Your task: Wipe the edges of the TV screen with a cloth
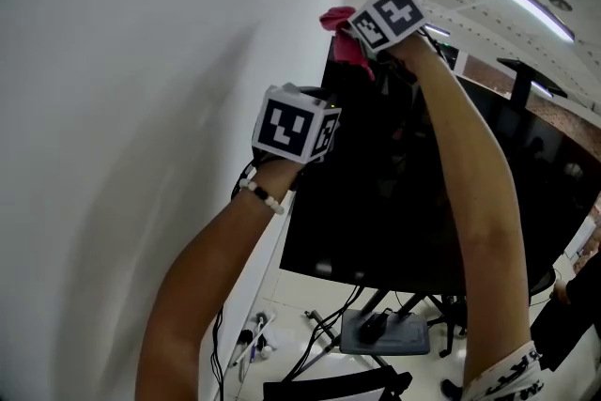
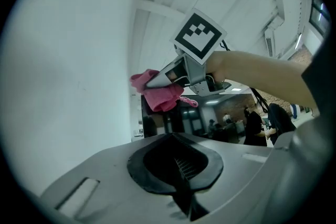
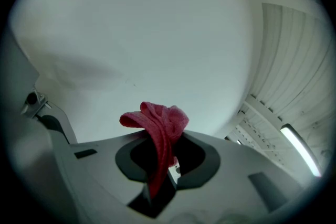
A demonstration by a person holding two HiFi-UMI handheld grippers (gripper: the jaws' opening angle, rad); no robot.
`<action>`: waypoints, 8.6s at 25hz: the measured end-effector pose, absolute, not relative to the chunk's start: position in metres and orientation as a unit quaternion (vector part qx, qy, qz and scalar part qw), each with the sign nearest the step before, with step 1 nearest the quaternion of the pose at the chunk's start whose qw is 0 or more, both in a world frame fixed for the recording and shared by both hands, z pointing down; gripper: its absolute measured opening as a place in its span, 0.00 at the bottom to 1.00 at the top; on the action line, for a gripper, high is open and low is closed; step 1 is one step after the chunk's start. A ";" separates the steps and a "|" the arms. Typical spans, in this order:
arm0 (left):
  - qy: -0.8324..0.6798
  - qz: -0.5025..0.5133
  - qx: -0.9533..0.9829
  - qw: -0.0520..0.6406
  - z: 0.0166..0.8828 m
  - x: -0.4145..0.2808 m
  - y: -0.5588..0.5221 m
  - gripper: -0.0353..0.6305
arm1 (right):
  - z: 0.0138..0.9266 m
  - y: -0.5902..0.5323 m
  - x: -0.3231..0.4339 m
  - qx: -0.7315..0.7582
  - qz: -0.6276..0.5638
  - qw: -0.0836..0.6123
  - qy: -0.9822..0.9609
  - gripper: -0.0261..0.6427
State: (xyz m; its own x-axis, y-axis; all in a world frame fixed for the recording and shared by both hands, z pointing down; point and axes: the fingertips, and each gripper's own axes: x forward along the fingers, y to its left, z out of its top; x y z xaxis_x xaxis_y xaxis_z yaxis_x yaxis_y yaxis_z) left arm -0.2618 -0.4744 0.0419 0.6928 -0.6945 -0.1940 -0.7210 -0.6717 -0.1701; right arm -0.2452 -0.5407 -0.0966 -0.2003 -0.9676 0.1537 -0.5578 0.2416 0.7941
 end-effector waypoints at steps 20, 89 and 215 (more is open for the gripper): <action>0.309 0.061 -0.942 0.116 0.024 -0.074 -0.416 0.05 | -0.094 -0.455 -0.012 0.612 -0.311 0.295 -0.664 0.15; 0.144 0.092 -0.978 0.123 0.026 0.689 -0.128 0.05 | -0.126 -0.150 0.818 0.746 -0.301 0.234 -0.547 0.15; 0.390 -0.074 -0.894 -0.208 0.541 0.385 -0.275 0.05 | 0.608 -0.331 0.500 0.611 0.243 0.087 -0.749 0.15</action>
